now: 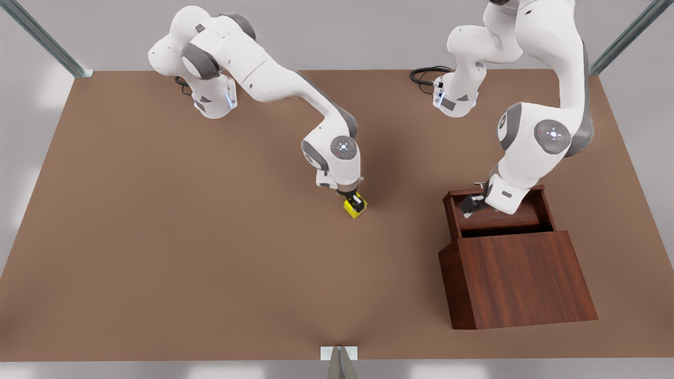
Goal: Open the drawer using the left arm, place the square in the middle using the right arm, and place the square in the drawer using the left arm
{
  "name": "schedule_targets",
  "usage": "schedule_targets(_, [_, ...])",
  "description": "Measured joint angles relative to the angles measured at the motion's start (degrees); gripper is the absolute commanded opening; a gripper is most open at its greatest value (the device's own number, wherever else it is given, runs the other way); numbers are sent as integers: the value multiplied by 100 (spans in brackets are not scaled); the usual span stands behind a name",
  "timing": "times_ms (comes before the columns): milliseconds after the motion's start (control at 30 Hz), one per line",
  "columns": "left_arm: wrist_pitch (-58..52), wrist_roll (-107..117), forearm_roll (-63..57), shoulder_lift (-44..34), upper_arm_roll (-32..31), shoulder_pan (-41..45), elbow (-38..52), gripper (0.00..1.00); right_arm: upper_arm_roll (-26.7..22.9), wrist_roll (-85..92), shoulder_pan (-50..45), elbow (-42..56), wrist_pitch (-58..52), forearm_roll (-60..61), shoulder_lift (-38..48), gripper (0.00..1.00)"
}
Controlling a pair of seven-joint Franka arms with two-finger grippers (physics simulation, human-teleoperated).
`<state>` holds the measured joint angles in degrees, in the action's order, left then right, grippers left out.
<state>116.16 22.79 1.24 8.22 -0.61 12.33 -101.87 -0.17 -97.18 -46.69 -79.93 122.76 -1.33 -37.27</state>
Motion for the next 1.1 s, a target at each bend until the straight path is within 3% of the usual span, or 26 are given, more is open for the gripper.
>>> schedule_targets(100, [-78, -55, -35, 128, -1, 661, 15, 100, -1, 2740, 1300, -1506, -57, 0, 2021, 100])
schedule_targets(200, [-94, -381, -74, 711, -33, 1618, 455, 100, -1, 5839, 2750, -1572, -1000, 26, 2885, 100])
schedule_targets(333, [95, -791, -39, 1473, -437, 2045, 783, 100, -184, 9682, 4621, -1264, -2713, 30, 3326, 100])
schedule_targets(400, [153, -974, -52, 1714, -465, 2378, 790, 100, -372, 9737, 4827, -1186, -2910, 61, 3405, 100])
schedule_targets(533, [389, -2008, -365, 1990, -475, 2591, 704, 100, -367, 9695, 4048, -539, -2922, 68, 3048, 100])
schedule_targets(567, [457, -2224, -466, 2008, -467, 2590, 587, 100, -368, 9703, 4213, -411, -2925, 177, 2967, 100])
schedule_targets(700, [1109, -2262, -954, 2022, -466, 2673, 2, 100, -332, 9690, 4146, -383, -3087, 188, 2958, 100])
schedule_targets(1100, [1824, -2156, -1249, 2702, -436, 2767, 9, 100, -347, 9674, 4275, -150, -3131, 194, 2813, 100])
